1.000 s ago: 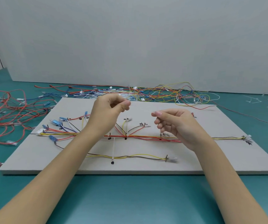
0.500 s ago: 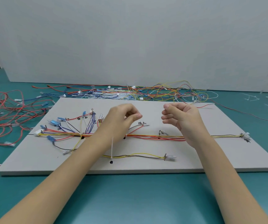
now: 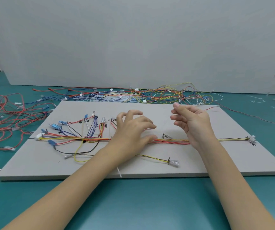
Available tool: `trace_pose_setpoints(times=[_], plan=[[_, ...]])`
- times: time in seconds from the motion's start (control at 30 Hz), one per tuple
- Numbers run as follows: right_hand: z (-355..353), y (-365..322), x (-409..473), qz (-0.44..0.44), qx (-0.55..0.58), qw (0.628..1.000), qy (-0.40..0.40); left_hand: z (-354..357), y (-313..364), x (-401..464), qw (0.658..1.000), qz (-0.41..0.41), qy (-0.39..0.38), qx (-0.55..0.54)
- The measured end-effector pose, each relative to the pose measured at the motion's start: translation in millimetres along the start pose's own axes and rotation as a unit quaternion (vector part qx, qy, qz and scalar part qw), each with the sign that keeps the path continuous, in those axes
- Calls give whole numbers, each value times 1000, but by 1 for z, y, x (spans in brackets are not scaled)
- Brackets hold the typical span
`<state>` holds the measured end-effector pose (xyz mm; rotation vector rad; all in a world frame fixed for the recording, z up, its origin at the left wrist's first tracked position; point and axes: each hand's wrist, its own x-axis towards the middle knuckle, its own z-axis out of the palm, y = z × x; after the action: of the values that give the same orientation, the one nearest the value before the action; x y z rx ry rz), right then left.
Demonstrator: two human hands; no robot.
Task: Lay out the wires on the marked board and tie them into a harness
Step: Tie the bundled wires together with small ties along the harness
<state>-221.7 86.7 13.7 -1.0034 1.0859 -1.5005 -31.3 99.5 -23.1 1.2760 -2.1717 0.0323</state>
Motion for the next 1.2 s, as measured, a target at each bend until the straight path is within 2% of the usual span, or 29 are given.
trace_pose_setpoints(times=[0.17, 0.53, 0.77, 0.93, 1.2], plan=[[-5, 3, 4, -50, -59, 997, 22, 1, 1, -1, 997, 21, -68, 27], [2, 14, 11, -103, -88, 991, 20, 4, 9, 1, 992, 35, -66, 98], [6, 26, 16, -98, -206, 973, -38, 6, 11, 0, 990, 26, -74, 116], [8, 32, 16, -96, -252, 960, -78, 6, 10, 0, 990, 33, -61, 123], [7, 37, 14, -98, -284, 946, -120, 2, 13, -1, 998, 31, -21, 51]])
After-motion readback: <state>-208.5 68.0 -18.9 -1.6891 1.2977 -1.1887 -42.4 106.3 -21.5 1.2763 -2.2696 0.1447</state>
